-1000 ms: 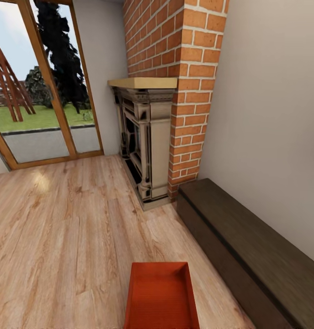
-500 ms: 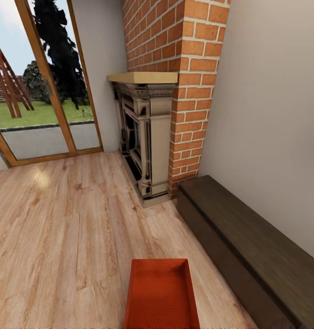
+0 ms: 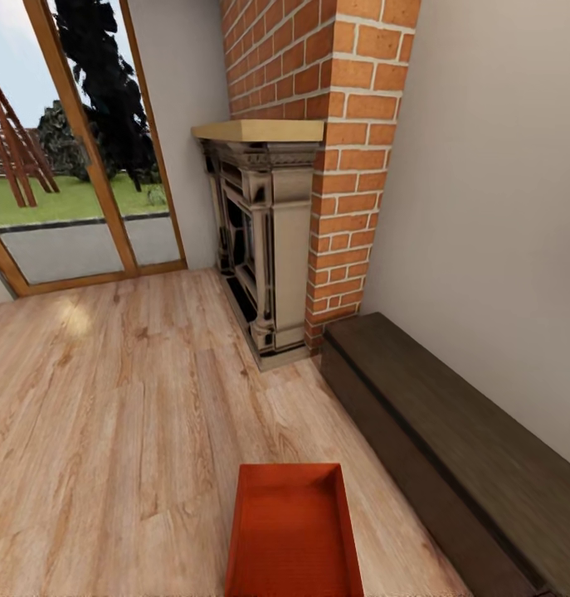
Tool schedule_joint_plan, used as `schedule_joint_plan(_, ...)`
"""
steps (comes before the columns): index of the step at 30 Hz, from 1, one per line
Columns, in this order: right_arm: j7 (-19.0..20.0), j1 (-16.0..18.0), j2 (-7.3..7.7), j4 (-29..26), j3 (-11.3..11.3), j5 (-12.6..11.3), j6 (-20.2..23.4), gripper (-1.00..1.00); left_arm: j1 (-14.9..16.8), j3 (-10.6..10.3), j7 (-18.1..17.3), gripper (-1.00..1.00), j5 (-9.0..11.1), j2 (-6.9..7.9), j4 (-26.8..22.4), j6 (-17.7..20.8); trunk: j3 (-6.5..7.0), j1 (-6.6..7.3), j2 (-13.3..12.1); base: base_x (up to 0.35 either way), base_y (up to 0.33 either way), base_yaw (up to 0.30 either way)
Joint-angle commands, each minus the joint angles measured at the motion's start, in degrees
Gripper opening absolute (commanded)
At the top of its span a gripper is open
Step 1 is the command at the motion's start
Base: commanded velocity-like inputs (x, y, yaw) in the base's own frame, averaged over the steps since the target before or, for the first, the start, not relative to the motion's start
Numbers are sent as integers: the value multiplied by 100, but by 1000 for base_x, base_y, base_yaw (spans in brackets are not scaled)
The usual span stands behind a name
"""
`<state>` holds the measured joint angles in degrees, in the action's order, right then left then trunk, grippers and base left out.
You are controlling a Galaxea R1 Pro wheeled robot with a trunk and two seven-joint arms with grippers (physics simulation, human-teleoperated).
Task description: Move the two storage containers from the living room to the garage. In the garage, place one container on the floor and stack the other container on top of it (either order is fine).
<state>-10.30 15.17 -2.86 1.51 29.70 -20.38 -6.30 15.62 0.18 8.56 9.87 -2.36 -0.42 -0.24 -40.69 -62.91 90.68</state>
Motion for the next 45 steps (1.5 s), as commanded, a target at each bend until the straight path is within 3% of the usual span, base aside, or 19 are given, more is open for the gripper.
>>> schedule_joint_plan(1,-7,5,-4,16,47,-54,-32,100,2,-2,14,100,41,-2,-2,-2,-14,1,2,0,0,0)
schedule_joint_plan(45,0,7,-4,16,53,-54,-30,100,1,-1,14,100,41,-2,-2,-2,-424,1,2,0,-29,0)
